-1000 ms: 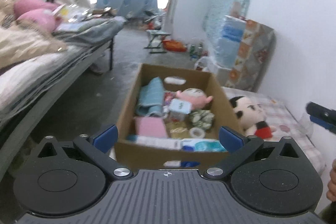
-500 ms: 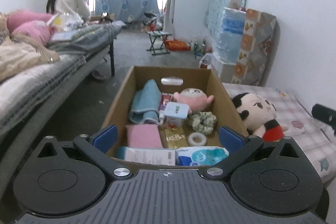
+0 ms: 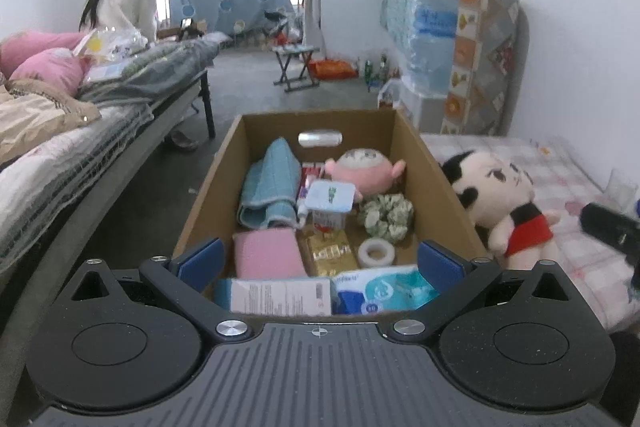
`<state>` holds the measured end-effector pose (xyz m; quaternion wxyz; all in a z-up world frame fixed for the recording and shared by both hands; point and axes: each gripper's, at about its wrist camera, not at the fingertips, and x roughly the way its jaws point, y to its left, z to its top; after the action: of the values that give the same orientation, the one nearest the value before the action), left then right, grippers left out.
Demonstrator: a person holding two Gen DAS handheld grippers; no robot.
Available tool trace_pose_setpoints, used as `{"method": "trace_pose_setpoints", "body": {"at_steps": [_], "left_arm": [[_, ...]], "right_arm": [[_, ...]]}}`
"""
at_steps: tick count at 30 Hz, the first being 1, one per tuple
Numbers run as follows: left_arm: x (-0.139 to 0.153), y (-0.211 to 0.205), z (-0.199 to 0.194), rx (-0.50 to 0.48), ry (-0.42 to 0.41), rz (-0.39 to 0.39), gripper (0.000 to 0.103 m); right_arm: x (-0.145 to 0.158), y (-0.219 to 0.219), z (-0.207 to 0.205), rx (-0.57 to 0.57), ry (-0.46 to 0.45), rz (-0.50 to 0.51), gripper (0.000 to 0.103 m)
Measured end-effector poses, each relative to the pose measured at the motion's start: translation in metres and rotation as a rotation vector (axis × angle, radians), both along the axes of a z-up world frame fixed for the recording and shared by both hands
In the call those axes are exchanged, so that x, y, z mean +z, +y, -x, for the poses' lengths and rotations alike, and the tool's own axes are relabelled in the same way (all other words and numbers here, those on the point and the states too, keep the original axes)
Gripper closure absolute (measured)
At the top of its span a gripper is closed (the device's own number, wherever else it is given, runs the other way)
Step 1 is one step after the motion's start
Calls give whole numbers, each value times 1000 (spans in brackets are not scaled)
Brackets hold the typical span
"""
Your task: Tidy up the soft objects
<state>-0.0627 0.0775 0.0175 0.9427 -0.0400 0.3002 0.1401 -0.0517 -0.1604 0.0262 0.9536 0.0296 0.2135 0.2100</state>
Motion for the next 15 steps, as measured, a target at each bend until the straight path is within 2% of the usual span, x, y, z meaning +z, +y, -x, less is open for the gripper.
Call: {"method": "trace_pose_setpoints", "body": {"at_steps": [3,6,10,15], "left_arm": [[-5,-3,-3,-7,30,17,0],[-12,-7,-4,-8,67,25,0],[-17,-10,-6,-6,96,8,0],[-14,-10,-5,2,95,12,0]], "right_arm": [[-6,1,-7,8,80,-19,22],[-12,4,-9,-29,119,5,22],[-17,11,-3,-45,123,58,22],[-15,18,3,-45,110,80,22]]}}
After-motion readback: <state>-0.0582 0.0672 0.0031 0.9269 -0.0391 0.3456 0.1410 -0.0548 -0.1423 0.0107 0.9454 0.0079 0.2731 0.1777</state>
